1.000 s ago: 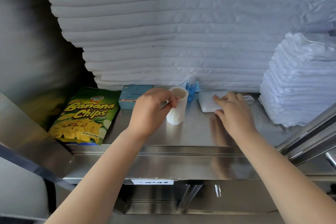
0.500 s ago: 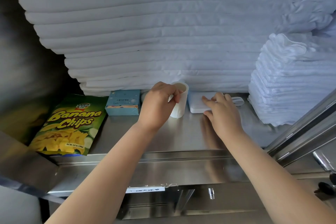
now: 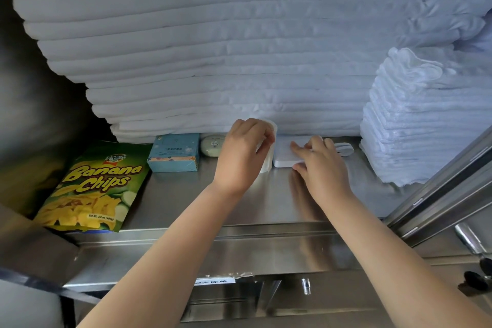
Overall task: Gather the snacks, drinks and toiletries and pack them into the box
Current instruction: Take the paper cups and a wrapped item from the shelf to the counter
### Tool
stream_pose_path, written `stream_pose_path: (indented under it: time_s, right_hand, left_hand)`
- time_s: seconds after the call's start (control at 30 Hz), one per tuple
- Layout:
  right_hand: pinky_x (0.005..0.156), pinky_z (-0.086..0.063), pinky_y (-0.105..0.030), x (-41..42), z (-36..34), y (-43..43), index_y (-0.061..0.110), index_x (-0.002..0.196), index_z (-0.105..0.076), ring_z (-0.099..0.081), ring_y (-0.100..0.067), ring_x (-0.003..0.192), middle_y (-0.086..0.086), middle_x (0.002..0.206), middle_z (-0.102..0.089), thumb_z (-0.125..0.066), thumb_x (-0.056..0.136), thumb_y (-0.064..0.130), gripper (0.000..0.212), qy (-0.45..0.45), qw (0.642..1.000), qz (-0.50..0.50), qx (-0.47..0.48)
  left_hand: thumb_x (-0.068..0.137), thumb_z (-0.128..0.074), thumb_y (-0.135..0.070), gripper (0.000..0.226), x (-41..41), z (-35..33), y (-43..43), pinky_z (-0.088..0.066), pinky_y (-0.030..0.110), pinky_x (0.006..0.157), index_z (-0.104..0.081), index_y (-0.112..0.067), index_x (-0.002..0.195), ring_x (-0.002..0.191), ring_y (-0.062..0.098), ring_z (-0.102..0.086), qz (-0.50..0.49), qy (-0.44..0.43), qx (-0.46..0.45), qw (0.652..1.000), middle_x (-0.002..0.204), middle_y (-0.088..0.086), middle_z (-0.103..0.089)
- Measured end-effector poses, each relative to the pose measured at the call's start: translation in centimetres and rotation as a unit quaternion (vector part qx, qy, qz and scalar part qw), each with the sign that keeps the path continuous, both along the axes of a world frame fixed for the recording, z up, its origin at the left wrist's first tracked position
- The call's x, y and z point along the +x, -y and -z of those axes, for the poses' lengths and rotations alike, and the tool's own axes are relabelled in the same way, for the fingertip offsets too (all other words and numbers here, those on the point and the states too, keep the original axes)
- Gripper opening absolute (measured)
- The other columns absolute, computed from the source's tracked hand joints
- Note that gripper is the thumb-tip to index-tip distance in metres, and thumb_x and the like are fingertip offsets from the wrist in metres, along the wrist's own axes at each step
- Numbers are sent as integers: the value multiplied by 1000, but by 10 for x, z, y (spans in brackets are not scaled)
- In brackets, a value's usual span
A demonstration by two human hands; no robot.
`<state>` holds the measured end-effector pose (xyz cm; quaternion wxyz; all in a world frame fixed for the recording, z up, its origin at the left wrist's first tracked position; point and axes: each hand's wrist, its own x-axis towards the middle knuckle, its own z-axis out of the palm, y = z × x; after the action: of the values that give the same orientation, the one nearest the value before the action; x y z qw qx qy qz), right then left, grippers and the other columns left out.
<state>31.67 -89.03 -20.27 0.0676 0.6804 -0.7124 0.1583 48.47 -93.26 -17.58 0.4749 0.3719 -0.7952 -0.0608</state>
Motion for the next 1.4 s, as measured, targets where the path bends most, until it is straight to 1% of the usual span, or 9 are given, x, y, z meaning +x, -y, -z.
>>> stream_pose_path:
  time_s: [0.1, 0.2, 0.33, 0.53, 0.77, 0.93, 1.13, 1.3, 1.4]
  right_hand:
    - [66, -40, -33, 0, 1, 0, 22, 130, -57, -45, -26, 101, -5, 108, -54, -65, 87, 19, 44, 1, 1000, -1, -6]
    - [64, -37, -31, 0, 2, 1, 20, 129, -58, -46, -27, 99, -6, 107, -55, -66, 86, 18, 44, 5, 1000, -4, -12]
    - [66, -40, -32, -1, 3, 1, 21, 130, -58, -46, -26, 99, -5, 105, -54, -66, 86, 19, 45, 2, 1000, -2, -12]
    - [67, -44, -34, 0, 3, 0, 19, 129, -59, -46, -27, 101, -7, 107, -55, -67, 85, 17, 44, 13, 1000, -4, -10]
    - [60, -35, -30, 2, 4, 2, 18, 129, -58, -45, -29, 101, -7, 107, -53, -66, 84, 14, 45, 8, 1000, -7, -3]
    - [63, -39, -32, 4, 5, -2, 16, 136, -50, -44, -27, 105, -6, 115, -53, -61, 88, 16, 48, -1, 1000, 0, 7]
    - [79, -52, -37, 7, 10, -25, 16, 130, -54, -45, -26, 119, -5, 130, -51, -61, 88, 13, 42, 82, 996, -17, -23]
    - [88, -51, -37, 5, 16, -34, 17, 135, -51, -38, -23, 131, -4, 142, -43, -49, 94, 10, 42, 65, 996, -57, -8]
    - [89, -50, -37, 7, 17, -32, 18, 141, -44, -29, -22, 138, -4, 149, -34, -46, 96, 12, 45, 46, 997, -54, 10]
  left_hand:
    - [81, -65, -7, 27, 15, 1, -1, -34, 17, 93, -60, -12, 107, 110, 15, -45, 21, 27, 6, 999, 119, 0, -56]
    - [82, -64, -11, 42, 32, 4, 2, -27, 15, 102, -53, -15, 122, 123, 17, -41, 18, 81, 4, 997, 131, -1, -50]
    - [81, -66, -5, 44, 33, 7, 4, -30, 18, 100, -57, -15, 123, 119, 19, -45, 31, 108, 27, 993, 125, 2, -55]
    - [78, -71, -6, 38, 21, 9, 6, -37, 21, 81, -64, -14, 114, 99, 22, -47, -7, 89, 16, 996, 104, 5, -56]
    - [77, -71, -8, 38, 14, 11, 8, -45, 29, 72, -64, -16, 113, 94, 19, -39, -6, 82, 22, 996, 99, 3, -51]
    - [76, -74, -12, 48, 17, 17, 3, -44, 28, 74, -60, -18, 121, 101, 19, -40, -18, 102, 20, 994, 114, 5, -53]
    - [78, -73, -23, 82, 32, 31, -16, -43, 33, 94, -27, -14, 144, 124, 26, -43, -34, 113, 44, 992, 145, 13, -32]
    - [91, -55, -32, 61, 50, 49, -36, -38, 34, 99, -29, -16, 144, 127, 23, -40, -41, 134, 156, 978, 144, 5, -39]
    - [96, -43, -38, 59, 50, 55, -36, -22, 24, 105, -24, -17, 147, 134, 20, -32, -21, 199, 178, 964, 150, 1, -32]
